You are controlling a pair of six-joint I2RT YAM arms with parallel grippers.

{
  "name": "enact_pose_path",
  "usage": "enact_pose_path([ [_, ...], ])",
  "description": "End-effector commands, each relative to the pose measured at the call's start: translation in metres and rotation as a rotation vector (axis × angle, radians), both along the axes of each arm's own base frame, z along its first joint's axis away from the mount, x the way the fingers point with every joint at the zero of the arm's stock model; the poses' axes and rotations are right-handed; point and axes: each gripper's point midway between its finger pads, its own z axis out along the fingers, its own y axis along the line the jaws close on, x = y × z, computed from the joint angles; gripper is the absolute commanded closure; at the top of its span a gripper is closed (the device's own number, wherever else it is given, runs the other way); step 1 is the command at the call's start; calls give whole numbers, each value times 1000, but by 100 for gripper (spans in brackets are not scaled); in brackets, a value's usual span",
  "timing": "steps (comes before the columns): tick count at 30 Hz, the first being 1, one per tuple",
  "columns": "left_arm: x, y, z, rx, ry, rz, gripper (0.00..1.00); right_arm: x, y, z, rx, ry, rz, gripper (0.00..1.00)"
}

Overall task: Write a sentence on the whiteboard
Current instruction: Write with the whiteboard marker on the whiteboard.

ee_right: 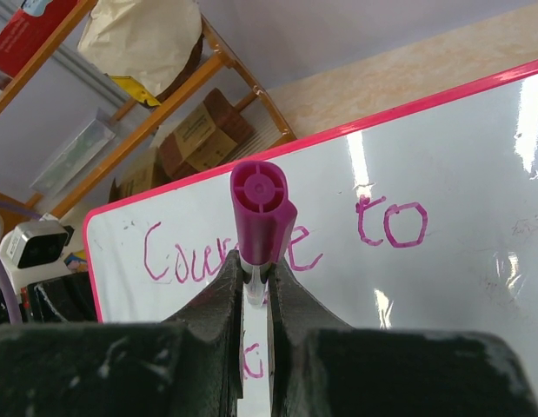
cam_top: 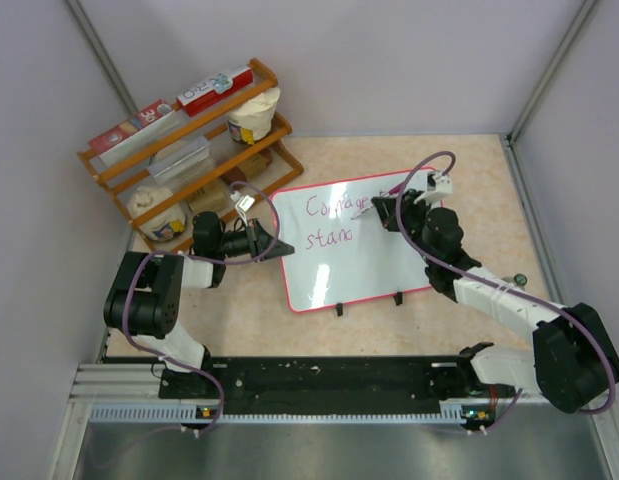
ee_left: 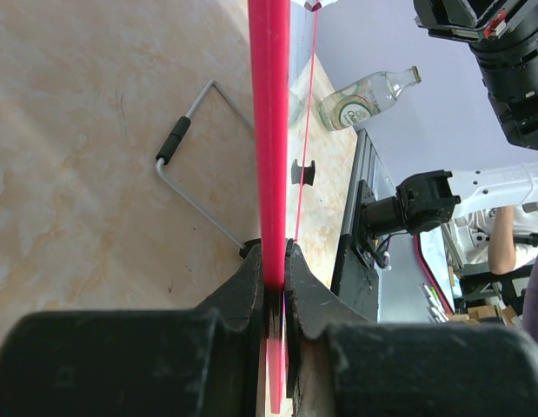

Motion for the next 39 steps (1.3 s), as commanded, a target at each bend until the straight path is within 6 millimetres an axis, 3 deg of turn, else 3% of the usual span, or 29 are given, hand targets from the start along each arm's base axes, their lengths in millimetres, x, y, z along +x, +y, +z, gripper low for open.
enact_pose_path([
  [1,16,2,2,25,-95,51,100,4,-2,12,16,-41,-4,100],
  [23,16,2,3,25,-97,52,100,-17,-7,-26,-12,39,24,100],
  [39,15,2,2,27,-95,53,100,-26,-12,-38,-17,62,24,100],
])
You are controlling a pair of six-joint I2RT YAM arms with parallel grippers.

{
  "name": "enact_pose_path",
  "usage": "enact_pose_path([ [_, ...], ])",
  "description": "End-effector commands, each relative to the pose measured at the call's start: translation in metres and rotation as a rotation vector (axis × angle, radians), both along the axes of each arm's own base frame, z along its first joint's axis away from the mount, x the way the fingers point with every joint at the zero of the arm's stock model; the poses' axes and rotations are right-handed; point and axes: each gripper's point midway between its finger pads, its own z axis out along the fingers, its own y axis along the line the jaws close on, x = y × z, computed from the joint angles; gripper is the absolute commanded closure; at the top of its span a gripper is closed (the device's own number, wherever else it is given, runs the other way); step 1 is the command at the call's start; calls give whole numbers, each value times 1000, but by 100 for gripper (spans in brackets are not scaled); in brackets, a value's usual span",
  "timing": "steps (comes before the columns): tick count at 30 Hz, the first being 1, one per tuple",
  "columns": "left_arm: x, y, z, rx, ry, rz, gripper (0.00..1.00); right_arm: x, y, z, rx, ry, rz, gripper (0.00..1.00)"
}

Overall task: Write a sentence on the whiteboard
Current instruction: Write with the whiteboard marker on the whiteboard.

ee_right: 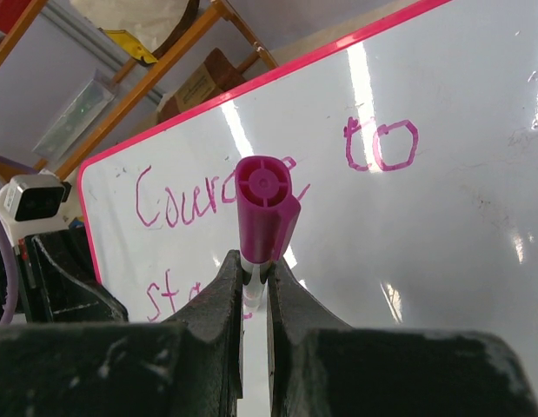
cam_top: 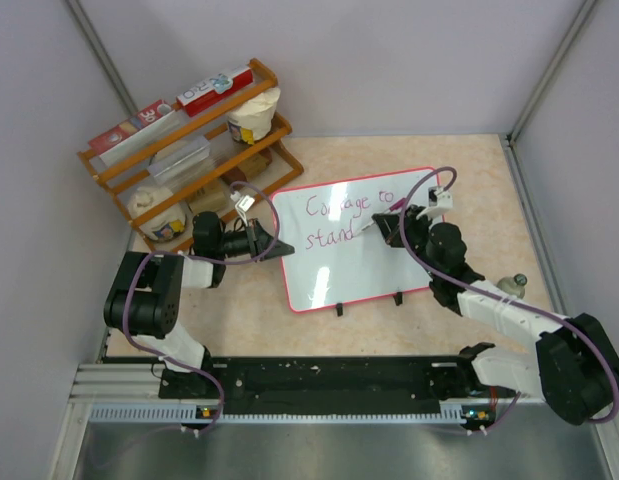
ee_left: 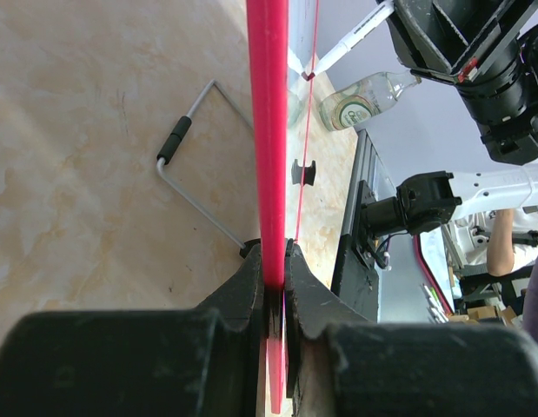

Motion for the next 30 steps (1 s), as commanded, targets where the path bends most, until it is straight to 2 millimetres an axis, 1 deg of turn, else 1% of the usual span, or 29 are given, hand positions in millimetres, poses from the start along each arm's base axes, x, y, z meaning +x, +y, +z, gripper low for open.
enact_pose_path([
  [1,16,2,2,27,-96,52,100,-2,-9,-10,-30,18,-19,100],
  [7,16,2,2,28,-99,52,100,-2,-11,-12,-32,22,-31,100],
  [11,15,2,2,27,-99,51,100,-1,-14,-9,-23,15,-50,100],
  [18,16,2,2,26,-95,51,100,1,-18,8,2,-21,-77,100],
  [25,16,2,2,25,-96,51,100,1,-17,34,28,-76,-69,100],
  [30,16,2,3,26,-98,53,100,-1,-26,43,24,-96,-94,100],
])
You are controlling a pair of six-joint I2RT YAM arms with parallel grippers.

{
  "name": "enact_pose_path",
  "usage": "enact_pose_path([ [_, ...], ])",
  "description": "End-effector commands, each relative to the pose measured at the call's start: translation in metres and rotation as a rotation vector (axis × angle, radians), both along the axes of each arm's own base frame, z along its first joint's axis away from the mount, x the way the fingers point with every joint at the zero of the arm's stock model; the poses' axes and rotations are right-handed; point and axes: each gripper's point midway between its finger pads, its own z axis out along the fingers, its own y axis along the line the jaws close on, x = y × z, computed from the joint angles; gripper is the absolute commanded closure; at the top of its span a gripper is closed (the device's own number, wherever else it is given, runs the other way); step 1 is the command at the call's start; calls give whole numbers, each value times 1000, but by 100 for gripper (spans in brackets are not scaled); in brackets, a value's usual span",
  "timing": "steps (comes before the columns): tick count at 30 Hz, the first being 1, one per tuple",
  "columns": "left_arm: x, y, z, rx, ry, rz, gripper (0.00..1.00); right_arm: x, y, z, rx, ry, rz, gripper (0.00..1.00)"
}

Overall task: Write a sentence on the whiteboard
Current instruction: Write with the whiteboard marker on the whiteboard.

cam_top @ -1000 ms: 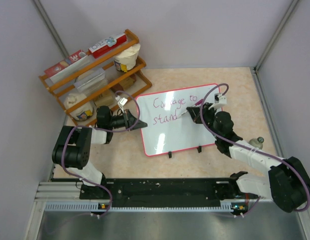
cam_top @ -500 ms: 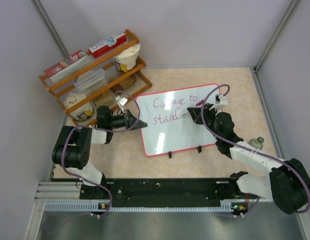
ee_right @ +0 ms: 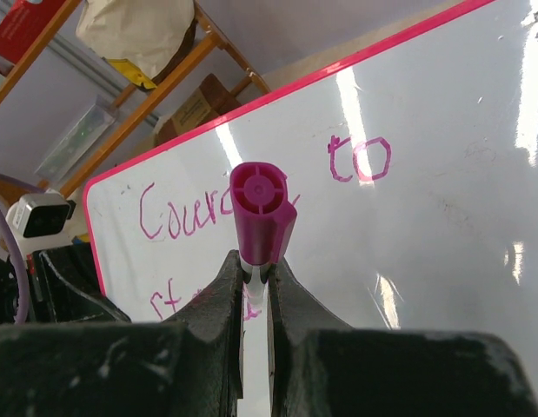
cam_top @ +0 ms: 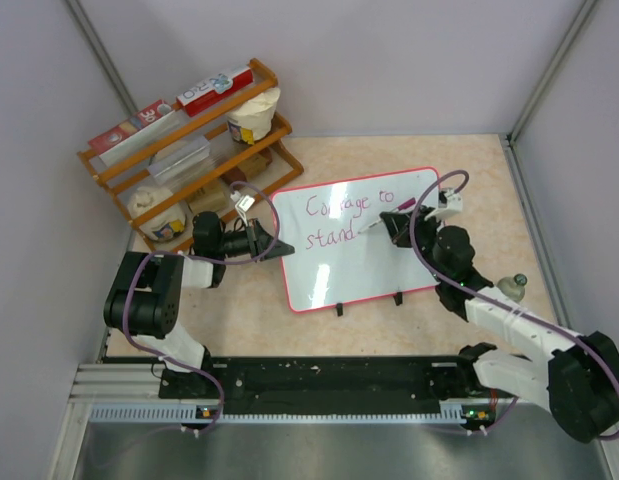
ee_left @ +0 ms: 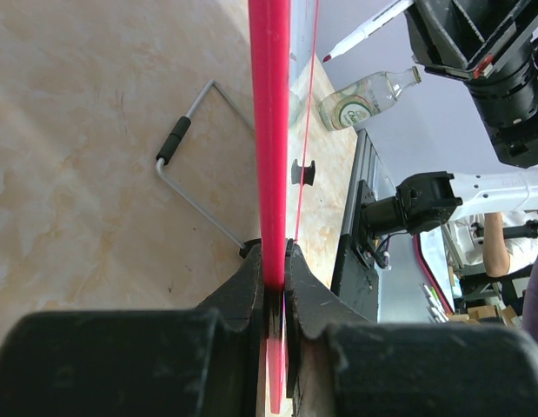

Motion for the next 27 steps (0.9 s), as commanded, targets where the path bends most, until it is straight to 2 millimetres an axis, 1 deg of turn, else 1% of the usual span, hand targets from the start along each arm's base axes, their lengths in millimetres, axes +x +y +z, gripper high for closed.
enact_pose_path([
  [1,16,2,2,26,-96,52,100,6,-17,34,13,-83,-58,100],
  [8,15,2,2,25,-95,54,100,6,-35,34,3,-83,-91,100],
  [13,16,2,3,25,-98,54,100,5,-42,34,-16,-89,-102,100],
  [19,16,2,2,25,-94,54,100,5,-45,37,-28,-100,-105,100],
  [27,16,3,1,29,-95,56,100,6,-44,35,-40,-98,-98,100],
])
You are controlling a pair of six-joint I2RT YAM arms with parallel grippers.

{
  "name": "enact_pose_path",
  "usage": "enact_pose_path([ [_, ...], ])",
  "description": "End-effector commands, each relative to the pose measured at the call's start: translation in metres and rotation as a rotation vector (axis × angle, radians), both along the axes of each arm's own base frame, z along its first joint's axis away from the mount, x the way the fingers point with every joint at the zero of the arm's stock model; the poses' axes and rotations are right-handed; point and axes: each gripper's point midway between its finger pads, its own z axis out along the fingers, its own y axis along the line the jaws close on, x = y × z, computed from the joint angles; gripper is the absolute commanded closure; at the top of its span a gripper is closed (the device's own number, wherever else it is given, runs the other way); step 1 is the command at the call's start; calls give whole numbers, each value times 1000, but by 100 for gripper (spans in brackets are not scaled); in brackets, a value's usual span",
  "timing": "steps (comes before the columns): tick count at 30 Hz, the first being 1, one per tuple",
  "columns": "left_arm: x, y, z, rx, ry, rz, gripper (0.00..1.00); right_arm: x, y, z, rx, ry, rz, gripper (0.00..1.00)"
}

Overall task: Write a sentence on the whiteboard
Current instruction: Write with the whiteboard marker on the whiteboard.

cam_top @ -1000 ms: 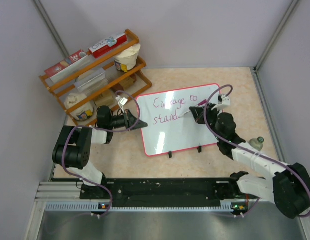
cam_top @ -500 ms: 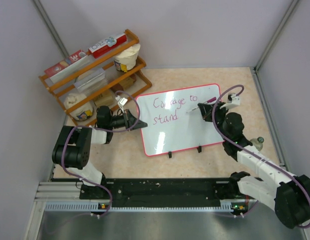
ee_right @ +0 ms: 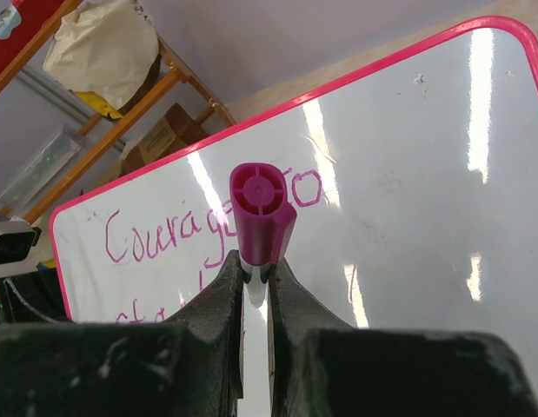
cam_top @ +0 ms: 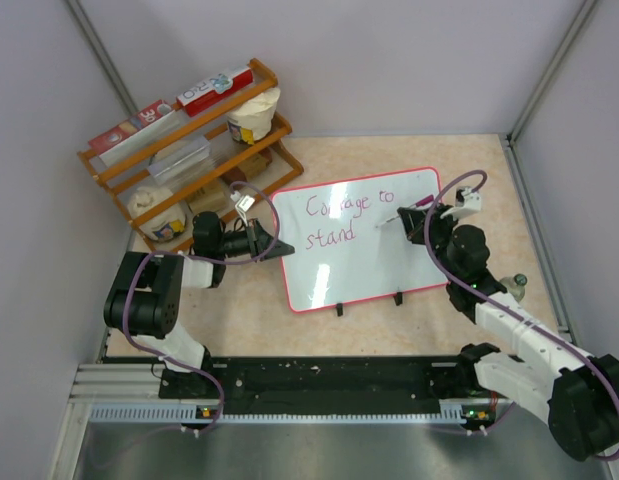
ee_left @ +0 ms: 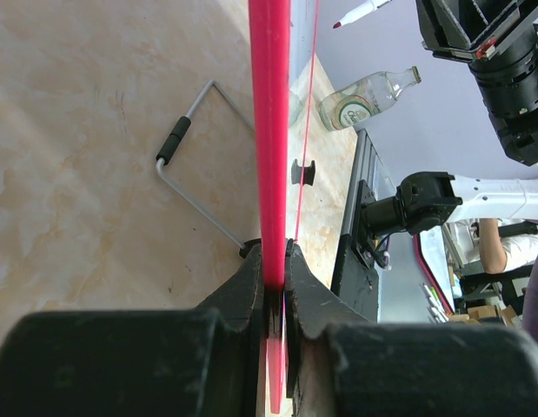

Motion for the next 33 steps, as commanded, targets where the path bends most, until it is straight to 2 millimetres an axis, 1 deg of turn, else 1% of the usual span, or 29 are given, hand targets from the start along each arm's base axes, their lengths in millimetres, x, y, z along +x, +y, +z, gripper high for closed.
enact_pose_path([
  [1,16,2,2,29,-97,55,100,2,-1,21,0,-63,4,100],
  [9,16,3,1,31,-91,56,100,4,0,25,-12,-73,9,100],
  [20,16,3,1,32,-94,57,100,4,-1,22,-17,-68,9,100],
  [33,15,2,0,33,-91,54,100,8,-3,24,-17,-76,-11,100],
])
